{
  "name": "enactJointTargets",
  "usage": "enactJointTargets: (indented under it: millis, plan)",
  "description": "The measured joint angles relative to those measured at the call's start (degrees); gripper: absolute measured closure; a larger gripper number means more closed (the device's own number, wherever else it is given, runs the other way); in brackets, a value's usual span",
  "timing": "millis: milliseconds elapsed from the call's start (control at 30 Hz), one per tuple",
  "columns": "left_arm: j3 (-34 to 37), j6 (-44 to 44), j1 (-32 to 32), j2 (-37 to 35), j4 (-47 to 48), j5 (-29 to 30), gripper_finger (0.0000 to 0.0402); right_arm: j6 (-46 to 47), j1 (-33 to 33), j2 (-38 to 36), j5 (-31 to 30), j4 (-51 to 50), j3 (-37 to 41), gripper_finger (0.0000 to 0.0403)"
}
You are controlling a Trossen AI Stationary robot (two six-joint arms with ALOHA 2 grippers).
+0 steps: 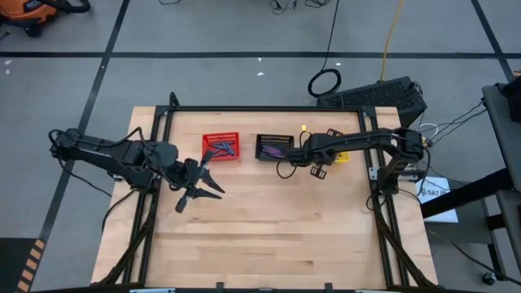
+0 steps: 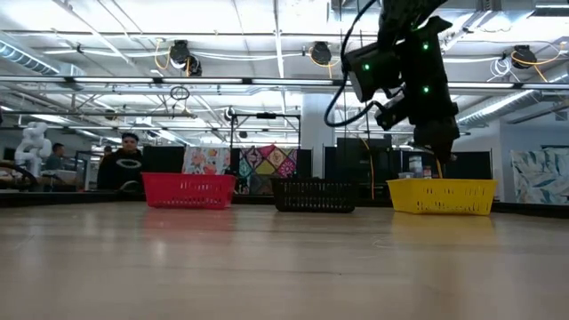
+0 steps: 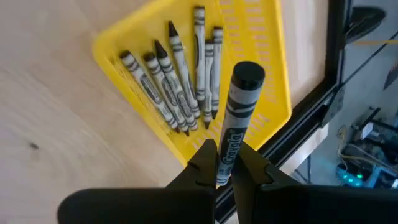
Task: Sort crayons
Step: Put the black crayon into the yellow bin
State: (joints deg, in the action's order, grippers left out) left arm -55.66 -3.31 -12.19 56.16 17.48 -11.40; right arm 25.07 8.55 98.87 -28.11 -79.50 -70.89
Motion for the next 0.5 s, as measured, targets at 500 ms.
enactJointTargets:
  millis: [500]
  plan:
    - [0.0,0.0,0.0,0.0,0.8,0.0,0.0324,-2.1,5.5,0.0,2.5,8.4,6.3,0.0369]
